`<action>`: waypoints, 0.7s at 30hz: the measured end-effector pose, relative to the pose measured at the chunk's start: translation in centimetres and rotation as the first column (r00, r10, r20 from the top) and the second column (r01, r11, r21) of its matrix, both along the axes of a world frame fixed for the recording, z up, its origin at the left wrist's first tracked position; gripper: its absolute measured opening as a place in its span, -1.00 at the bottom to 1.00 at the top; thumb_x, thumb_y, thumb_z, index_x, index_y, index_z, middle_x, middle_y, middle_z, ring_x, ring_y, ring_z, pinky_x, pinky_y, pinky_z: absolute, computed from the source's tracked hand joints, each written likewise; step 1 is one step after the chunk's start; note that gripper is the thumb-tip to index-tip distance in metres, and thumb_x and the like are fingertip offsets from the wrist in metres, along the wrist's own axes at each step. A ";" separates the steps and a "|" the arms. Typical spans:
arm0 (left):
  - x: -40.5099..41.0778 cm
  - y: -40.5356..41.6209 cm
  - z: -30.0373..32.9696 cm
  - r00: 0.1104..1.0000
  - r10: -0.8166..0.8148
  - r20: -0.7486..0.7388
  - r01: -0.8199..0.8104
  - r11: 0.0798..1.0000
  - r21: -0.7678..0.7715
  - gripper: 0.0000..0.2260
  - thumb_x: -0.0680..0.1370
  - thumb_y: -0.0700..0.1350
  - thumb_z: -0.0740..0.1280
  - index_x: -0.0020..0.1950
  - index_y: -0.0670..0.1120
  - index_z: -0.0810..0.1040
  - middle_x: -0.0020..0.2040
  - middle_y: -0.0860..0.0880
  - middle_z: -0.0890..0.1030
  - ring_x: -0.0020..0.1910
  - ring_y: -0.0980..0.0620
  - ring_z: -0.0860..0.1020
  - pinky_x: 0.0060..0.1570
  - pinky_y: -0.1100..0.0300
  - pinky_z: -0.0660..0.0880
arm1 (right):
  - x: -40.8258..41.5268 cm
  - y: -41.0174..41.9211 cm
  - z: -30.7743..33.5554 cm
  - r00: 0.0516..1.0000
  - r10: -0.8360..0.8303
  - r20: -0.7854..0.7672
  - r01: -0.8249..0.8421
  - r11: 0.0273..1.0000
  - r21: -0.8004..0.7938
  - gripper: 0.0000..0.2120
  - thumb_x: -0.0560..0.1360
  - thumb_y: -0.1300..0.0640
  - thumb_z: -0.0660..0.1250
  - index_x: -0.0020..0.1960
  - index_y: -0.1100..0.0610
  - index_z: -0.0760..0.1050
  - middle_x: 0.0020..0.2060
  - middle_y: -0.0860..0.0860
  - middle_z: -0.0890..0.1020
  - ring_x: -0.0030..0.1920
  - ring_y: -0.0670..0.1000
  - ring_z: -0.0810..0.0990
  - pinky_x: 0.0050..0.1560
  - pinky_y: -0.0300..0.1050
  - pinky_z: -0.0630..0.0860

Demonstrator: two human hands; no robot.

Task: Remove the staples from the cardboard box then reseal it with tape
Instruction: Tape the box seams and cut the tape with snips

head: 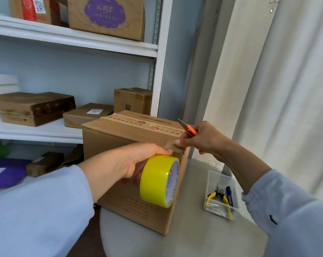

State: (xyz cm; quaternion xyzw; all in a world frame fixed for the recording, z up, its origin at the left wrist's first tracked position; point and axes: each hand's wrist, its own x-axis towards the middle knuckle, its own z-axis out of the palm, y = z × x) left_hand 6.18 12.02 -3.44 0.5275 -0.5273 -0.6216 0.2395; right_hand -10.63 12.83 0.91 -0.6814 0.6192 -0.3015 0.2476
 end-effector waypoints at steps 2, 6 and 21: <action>0.1 -0.1 -0.1 1.000 0.001 0.005 -0.001 1.000 -0.003 -0.78 0.48 0.04 0.41 0.00 -0.08 0.58 -0.22 -0.09 0.62 -0.30 -0.01 0.57 -0.11 0.10 0.53 | -0.1 -0.2 -0.2 1.000 0.017 -0.017 -0.017 1.000 -0.021 -0.83 0.45 0.14 0.45 -0.29 0.14 0.54 -0.28 0.02 0.57 -0.39 -0.10 0.41 -0.54 -0.37 0.29; 0.1 -0.1 -0.4 1.000 -0.008 0.002 0.008 1.000 -0.006 -0.78 0.49 0.06 0.38 0.00 -0.07 0.58 -0.19 -0.09 0.62 -0.30 -0.01 0.57 -0.13 0.12 0.53 | -0.2 -0.6 -0.6 0.997 0.046 -0.056 -0.049 0.997 -0.057 -0.88 0.44 0.14 0.47 -0.15 0.13 0.54 -0.24 -0.02 0.56 -0.33 -0.12 0.44 -0.56 -0.45 0.27; 0.1 0.2 0.0 0.996 -0.029 0.082 0.041 0.989 -0.144 -0.83 0.53 0.03 0.35 -0.15 -0.03 0.63 -0.31 0.01 0.63 -0.35 0.06 0.57 -0.37 0.26 0.47 | -1.1 -0.6 -1.8 0.992 0.084 0.092 -0.096 0.985 0.140 -0.83 0.56 0.09 0.30 0.05 0.19 0.51 -0.41 0.04 0.40 -0.49 -0.08 0.29 -0.54 -0.26 0.25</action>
